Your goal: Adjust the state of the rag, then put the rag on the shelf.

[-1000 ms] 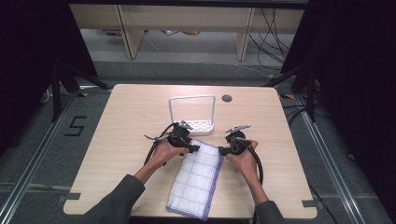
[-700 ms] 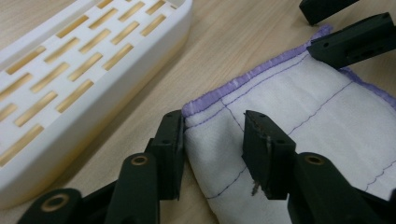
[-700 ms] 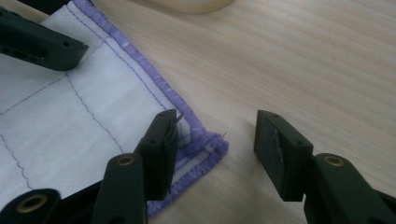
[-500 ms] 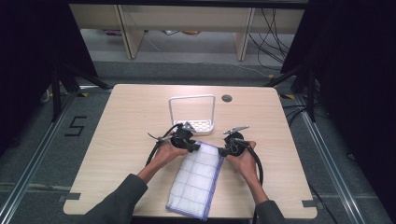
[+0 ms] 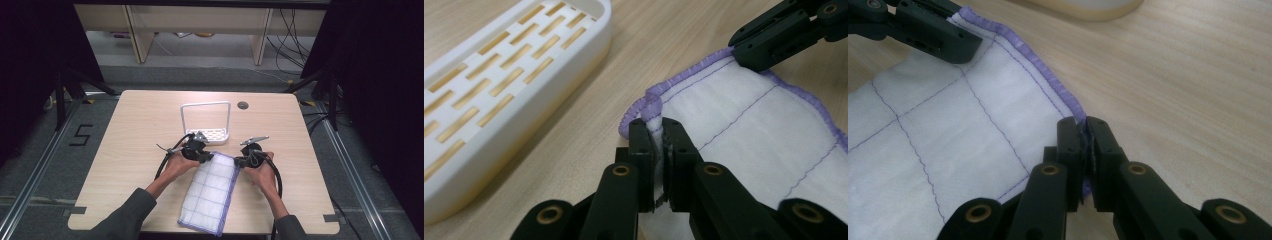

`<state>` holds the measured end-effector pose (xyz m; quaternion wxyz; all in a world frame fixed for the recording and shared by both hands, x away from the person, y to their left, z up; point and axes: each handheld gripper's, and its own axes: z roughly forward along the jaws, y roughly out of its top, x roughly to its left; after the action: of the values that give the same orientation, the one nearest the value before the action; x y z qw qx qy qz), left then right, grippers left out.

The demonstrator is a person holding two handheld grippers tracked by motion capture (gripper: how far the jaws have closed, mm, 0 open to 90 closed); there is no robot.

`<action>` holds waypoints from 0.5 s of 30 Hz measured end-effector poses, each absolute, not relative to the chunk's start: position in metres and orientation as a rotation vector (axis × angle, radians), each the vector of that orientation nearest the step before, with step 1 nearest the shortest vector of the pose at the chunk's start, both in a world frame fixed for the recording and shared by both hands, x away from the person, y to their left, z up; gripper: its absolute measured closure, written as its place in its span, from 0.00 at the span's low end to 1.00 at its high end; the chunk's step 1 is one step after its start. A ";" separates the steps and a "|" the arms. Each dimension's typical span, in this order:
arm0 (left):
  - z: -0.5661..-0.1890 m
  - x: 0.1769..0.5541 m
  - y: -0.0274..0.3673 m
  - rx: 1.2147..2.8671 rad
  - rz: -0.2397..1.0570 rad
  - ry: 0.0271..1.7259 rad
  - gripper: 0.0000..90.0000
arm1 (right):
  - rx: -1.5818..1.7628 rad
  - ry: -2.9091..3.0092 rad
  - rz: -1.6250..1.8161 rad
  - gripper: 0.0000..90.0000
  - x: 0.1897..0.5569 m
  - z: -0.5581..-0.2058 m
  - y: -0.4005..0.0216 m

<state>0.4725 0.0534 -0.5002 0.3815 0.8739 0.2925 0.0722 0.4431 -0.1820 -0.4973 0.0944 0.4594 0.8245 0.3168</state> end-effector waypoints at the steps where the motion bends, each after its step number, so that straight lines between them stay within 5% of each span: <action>1: -0.498 0.472 0.055 2.229 0.192 0.736 0.94 | 1.369 2.444 0.953 0.96 0.442 -0.496 -0.181; 15: -0.466 0.459 0.073 2.113 0.190 0.741 0.94 | 1.260 2.400 1.058 0.96 0.435 -0.465 -0.178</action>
<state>0.4593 0.0726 -0.4656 0.4323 0.8479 0.2973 0.0763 0.4352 -0.1784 -0.4654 0.1155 0.4300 0.8193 0.3613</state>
